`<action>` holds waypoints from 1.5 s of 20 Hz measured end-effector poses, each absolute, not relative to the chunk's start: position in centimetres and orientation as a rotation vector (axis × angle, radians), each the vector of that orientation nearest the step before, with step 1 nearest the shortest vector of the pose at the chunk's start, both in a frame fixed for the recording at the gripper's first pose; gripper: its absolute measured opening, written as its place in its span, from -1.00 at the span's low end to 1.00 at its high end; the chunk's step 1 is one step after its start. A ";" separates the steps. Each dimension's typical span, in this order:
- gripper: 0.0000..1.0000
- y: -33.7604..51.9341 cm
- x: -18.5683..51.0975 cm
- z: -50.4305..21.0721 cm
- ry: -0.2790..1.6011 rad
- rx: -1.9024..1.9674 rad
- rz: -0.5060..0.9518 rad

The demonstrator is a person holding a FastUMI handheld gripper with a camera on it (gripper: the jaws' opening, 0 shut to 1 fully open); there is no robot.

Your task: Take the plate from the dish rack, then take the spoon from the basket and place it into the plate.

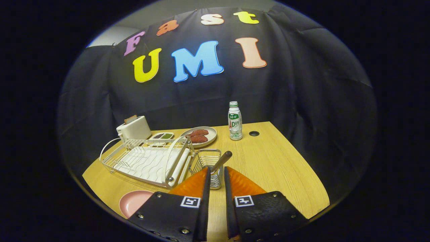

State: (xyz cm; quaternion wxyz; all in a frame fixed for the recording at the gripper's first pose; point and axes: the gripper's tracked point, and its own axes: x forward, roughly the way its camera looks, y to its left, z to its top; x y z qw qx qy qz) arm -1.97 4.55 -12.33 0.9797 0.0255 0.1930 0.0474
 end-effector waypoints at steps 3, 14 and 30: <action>-0.38 4.3 -0.8 -12.1 0.378 0.068 0.093; -0.38 5.4 3.9 -13.9 0.355 0.178 0.152; -0.89 7.6 4.7 -12.1 0.369 0.141 0.144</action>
